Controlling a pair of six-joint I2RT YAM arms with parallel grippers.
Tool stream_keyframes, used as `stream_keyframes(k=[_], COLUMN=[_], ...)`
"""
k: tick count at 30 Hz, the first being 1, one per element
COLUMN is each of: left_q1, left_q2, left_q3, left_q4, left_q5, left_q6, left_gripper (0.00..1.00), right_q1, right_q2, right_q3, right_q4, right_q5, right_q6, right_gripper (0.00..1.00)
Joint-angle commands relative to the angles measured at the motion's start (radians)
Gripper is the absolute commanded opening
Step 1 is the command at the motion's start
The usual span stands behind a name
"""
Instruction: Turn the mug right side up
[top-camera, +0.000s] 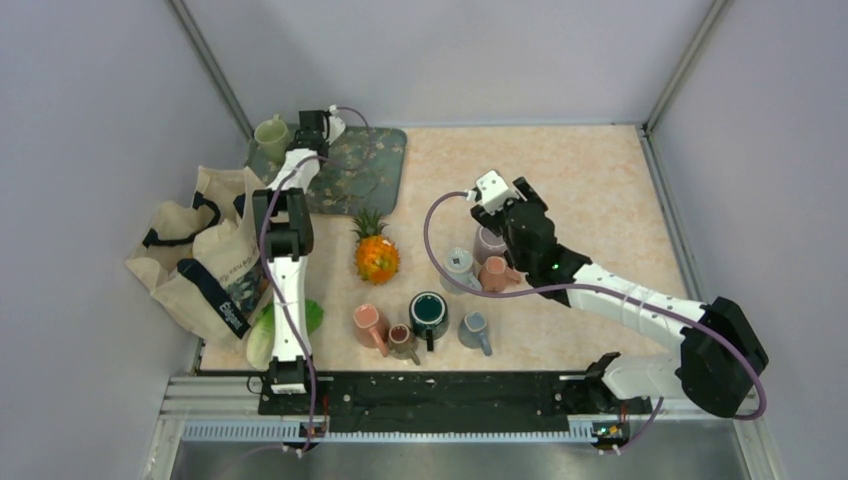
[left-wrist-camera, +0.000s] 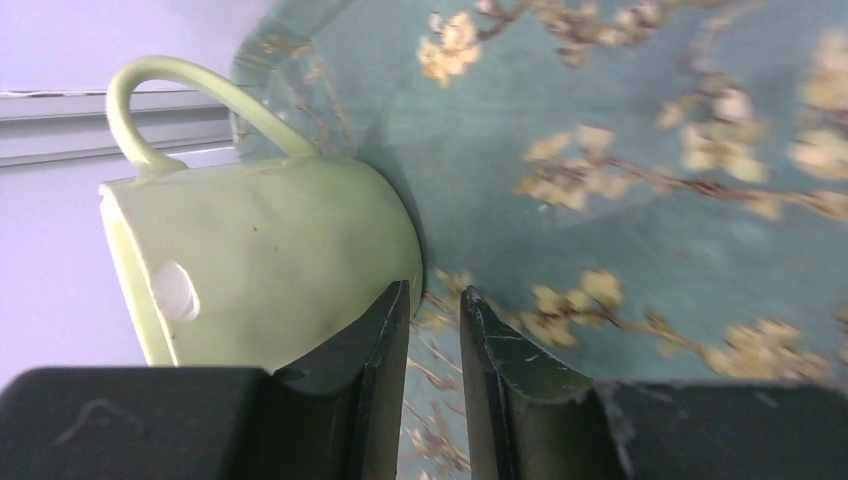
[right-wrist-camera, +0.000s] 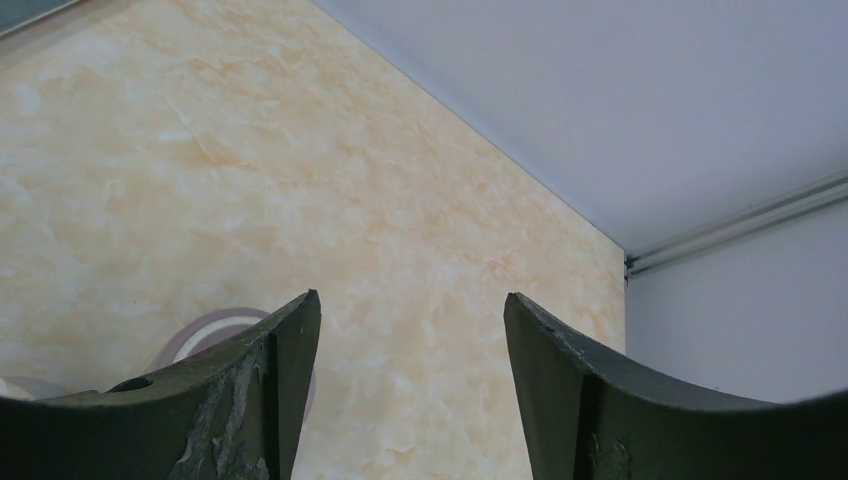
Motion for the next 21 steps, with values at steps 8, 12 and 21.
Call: stream_keyframes(k=[8,12,21], left_q1=[0.047,0.029,-0.012], left_q2=[0.024,-0.108,-0.402], left_q3=[0.095,0.002,-0.118], left_q4=[0.112,0.013,-0.334], left_q5=[0.016,0.173,0.618], left_q6=[0.009,-0.118,-0.365], left_gripper=[0.35,0.42,0.65], right_q1=[-0.085,-0.152,-0.162], right_q2=[0.059,0.088,0.037], right_q3=[0.126,0.219,0.278], right_q4=[-0.145,-0.334,-0.586], right_q5=[-0.009,-0.134,-0.553], right_q6=[0.156,0.299,0.356], right_gripper=[0.70,0.71,0.92])
